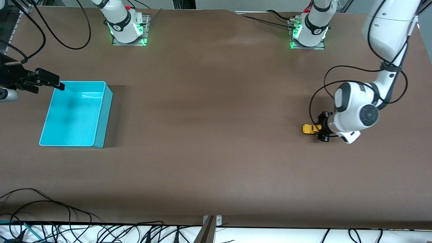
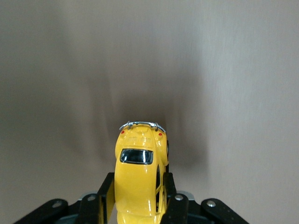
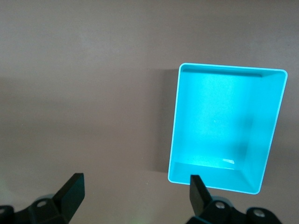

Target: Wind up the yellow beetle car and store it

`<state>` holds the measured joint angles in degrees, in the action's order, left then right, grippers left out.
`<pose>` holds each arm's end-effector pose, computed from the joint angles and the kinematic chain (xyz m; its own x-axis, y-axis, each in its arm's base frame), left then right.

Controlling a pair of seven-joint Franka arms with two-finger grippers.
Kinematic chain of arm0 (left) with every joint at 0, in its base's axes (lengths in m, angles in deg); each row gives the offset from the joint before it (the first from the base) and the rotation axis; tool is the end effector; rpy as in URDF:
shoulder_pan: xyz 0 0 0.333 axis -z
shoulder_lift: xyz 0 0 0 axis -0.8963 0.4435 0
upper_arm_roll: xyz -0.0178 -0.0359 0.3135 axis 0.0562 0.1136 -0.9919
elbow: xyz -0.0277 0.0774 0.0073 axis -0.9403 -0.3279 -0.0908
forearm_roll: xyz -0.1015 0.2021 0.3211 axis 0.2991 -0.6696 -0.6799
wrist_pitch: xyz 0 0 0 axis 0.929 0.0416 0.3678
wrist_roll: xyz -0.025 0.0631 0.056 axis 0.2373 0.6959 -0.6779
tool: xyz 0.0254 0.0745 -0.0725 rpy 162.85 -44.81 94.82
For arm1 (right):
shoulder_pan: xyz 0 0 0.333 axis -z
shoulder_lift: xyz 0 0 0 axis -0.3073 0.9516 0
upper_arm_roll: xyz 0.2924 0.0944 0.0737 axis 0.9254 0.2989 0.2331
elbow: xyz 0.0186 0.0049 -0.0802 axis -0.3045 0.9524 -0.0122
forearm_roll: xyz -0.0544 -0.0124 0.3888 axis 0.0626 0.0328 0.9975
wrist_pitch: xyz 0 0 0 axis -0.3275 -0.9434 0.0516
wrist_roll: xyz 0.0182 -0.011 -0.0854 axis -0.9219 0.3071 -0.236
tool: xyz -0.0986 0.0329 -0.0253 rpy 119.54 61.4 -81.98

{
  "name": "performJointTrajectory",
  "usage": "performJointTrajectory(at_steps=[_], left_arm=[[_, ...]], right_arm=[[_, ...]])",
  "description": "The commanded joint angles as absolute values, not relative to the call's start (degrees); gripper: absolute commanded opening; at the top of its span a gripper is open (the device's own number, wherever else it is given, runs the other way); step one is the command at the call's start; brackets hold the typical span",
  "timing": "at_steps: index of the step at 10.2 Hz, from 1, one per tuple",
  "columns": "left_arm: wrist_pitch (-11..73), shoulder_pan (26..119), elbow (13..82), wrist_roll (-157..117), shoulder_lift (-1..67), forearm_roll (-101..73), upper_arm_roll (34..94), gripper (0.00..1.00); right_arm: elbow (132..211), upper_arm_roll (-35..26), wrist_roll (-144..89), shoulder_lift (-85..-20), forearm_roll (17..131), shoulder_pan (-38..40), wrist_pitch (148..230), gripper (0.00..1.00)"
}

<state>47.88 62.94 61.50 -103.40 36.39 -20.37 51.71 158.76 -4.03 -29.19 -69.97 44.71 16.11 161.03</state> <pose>0.5935 -0.0537 0.1965 0.0427 0.9960 -0.0783 0.9875 -0.0539 -0.1481 0.5833 -0.0124 0.5877 0.9944 0.0728 -0.0762 0.0619 -0.9888 -0.1361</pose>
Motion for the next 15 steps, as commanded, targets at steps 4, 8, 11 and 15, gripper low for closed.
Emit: performJointTrajectory(at_steps=[4, 8, 11, 15], left_arm=[[48.87, 67.11, 61.69, -110.26, 38.83, -21.85, 51.32, 0.00], [48.87, 61.23, 61.69, -104.90, 40.41, -26.05, 50.88, 0.00], [49.39, 57.88, 61.69, -101.12, 42.08, -28.78, 50.79, 0.00], [49.92, 53.84, 61.52, -100.41, 43.66, -34.05, 50.79, 0.00]], right_arm=[[158.66, -4.12, -29.98, -69.23, 45.54, 16.14, 161.36, 1.00], [158.75, -4.20, -29.98, -68.96, 45.54, 16.23, 161.62, 1.00], [158.75, -4.20, -29.98, -68.79, 45.54, 16.32, 161.62, 1.00], [158.75, -4.29, -30.07, -68.79, 45.54, 16.40, 161.62, 1.00]])
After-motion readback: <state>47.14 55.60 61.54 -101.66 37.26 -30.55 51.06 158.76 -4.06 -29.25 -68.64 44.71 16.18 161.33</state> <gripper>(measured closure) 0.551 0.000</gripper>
